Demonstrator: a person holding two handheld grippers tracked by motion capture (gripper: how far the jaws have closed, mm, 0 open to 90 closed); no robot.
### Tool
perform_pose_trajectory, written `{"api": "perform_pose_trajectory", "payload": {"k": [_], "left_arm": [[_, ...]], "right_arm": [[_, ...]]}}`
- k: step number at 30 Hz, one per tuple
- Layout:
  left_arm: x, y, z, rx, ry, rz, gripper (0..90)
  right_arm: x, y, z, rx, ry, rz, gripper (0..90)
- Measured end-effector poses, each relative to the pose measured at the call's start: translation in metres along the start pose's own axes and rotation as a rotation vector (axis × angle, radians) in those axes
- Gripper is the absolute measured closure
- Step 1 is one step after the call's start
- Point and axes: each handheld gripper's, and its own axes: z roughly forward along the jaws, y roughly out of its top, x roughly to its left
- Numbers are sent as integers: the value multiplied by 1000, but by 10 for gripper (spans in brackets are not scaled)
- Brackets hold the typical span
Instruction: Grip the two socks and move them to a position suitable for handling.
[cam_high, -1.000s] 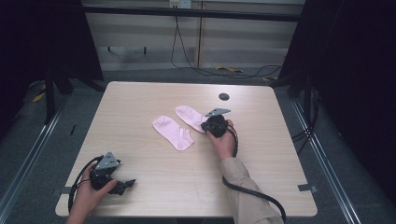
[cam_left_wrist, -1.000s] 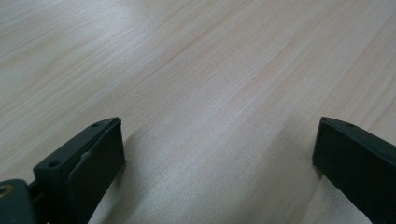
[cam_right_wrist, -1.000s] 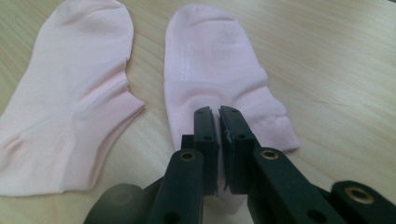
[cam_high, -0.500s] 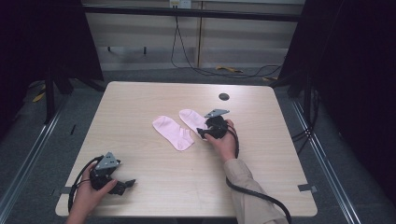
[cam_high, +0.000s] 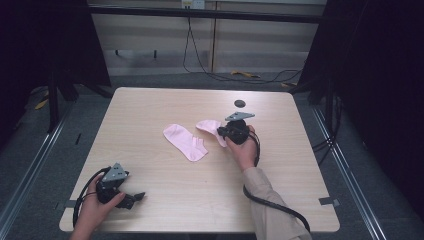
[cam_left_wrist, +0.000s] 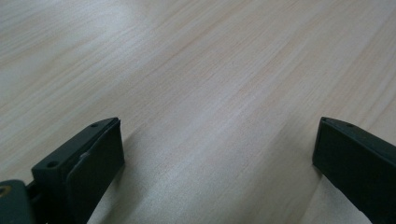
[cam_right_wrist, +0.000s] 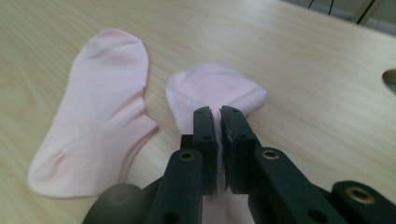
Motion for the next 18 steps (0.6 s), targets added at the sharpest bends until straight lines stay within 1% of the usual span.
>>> {"api": "perform_pose_trajectory", "payload": {"k": [2, 3, 4, 6, 7, 8, 10, 11, 13, 14, 15, 16, 17, 18], "left_arm": [[0, 0, 0, 0, 0, 1, 14], [0, 0, 0, 0, 0, 1, 14], [0, 0, 0, 0, 1, 2, 14], [0, 0, 0, 0, 1, 2, 13], [0, 0, 0, -1, 2, 2, 14], [0, 0, 0, 0, 1, 2, 13], [0, 0, 0, 0, 1, 2, 14], [0, 0, 0, 0, 1, 2, 14], [0, 0, 0, -1, 2, 2, 14], [0, 0, 0, -1, 2, 2, 14], [0, 0, 0, -1, 2, 2, 13], [0, 0, 0, 0, 1, 2, 14], [0, 0, 0, 0, 1, 2, 13], [0, 0, 0, 0, 1, 2, 13]], "right_arm": [[4, 4, -13, -27, 8, -28, 856], [4, 4, -13, -27, 8, -28, 856], [8, 8, -34, -77, 30, -58, 856], [12, 10, -47, -100, 50, -75, 856], [16, 11, -59, -126, 69, -91, 856], [19, 11, -67, -143, 85, -93, 856], [28, 7, -90, -173, 133, -122, 855], [31, 4, -97, -182, 152, -134, 855], [41, -11, -116, -173, 199, -166, 846], [44, -17, -121, -173, 216, -163, 832], [47, -27, -127, -167, 246, -153, 767], [48, -35, -131, -151, 268, -147, 684], [49, -41, -134, -144, 280, -143, 622], [50, -49, -138, -147, 271, -135, 541]]}}
